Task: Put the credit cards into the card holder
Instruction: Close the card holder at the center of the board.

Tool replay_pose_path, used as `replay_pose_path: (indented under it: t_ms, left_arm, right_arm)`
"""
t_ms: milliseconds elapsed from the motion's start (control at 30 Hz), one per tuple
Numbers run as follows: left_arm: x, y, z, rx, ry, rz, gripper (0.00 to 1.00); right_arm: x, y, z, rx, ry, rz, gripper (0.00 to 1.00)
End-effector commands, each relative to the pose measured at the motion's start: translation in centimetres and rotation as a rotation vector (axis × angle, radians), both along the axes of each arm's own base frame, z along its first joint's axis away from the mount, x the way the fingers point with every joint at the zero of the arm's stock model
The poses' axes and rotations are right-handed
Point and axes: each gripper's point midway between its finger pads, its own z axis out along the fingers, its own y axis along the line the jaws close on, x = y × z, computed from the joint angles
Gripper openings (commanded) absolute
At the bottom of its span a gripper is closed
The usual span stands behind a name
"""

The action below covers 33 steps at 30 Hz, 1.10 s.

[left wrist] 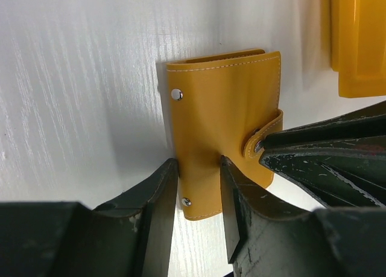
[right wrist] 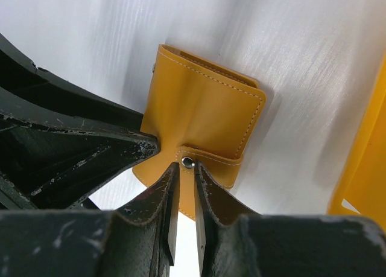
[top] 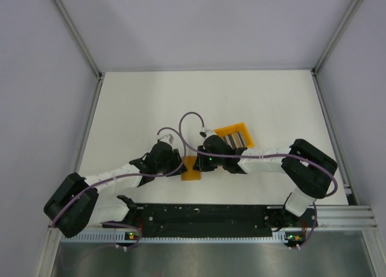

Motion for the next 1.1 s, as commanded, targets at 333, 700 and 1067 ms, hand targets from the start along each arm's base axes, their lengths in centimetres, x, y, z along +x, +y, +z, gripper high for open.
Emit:
replay_pose_path:
  t_ms: [333,700,1067]
  left_arm:
    - [-2.1,1.1,-2.5,0.103,0.077,-0.038,0.38]
    - [-1.9,0.9,-2.5,0.103,0.078,-0.032,0.38]
    - [-1.5,0.5,-2.0,0.087,0.066,-0.029,0.41]
  right_arm:
    - [2.3,0.4,1.0,-0.015,-0.078,-0.064,0.15]
    - [2.7,0.7,1.8,0.005,-0.113,-0.049,0.12]
    - [2.2,0.6,2.6,0.032,-0.137,-0.031,0.13]
